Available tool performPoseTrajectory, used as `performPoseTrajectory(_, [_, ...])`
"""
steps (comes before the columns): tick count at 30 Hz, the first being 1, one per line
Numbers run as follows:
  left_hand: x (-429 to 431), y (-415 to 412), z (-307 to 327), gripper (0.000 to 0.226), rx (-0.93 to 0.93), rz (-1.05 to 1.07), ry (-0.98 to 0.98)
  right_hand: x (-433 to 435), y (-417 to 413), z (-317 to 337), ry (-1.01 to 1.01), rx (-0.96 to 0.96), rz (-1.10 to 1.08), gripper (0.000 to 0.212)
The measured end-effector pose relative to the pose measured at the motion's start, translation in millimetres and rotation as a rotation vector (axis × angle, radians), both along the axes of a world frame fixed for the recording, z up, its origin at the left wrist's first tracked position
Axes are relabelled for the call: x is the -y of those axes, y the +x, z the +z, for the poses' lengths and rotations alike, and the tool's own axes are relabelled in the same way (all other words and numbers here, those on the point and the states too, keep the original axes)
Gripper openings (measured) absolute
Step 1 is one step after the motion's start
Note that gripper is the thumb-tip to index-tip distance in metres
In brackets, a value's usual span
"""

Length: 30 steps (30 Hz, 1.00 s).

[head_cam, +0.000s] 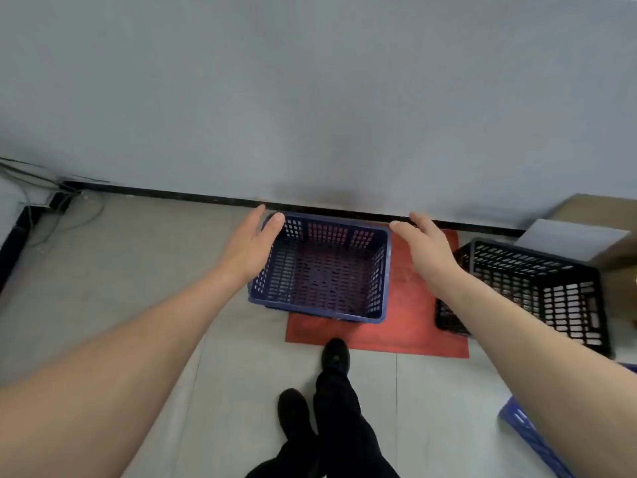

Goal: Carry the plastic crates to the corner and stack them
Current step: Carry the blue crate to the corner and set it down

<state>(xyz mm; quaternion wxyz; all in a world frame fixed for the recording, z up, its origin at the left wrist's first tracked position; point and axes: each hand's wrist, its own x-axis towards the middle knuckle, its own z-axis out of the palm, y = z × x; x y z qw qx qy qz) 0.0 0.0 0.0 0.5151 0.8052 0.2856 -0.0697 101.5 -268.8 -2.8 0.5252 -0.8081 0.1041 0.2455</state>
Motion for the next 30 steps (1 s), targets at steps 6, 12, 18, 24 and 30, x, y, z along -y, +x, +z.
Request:
performPoseTrajectory(6, [-30, 37, -74, 0.079, -0.162, -0.027, 0.106, -3, 35, -85, -0.099, -0.065, -0.004, 0.068])
performPoseTrajectory(12, [-53, 73, -188, 0.049, -0.222, -0.107, 0.112, -12, 58, -195, -0.177, -0.142, -0.044, 0.057])
performPoseTrajectory(18, [-89, 98, -341, 0.087, -0.289, -0.166, 0.096, -25, 80, -318, -0.283, -0.205, -0.049, 0.078])
performPoseTrajectory(24, [-96, 108, -405, 0.075, -0.357, -0.157, 0.244, -28, 85, -396, -0.391, -0.255, -0.055, 0.09])
performPoseTrajectory(30, [-103, 101, -445, 0.086, -0.464, -0.091, 0.298, -33, 83, -430, -0.601, -0.17, -0.078, 0.086])
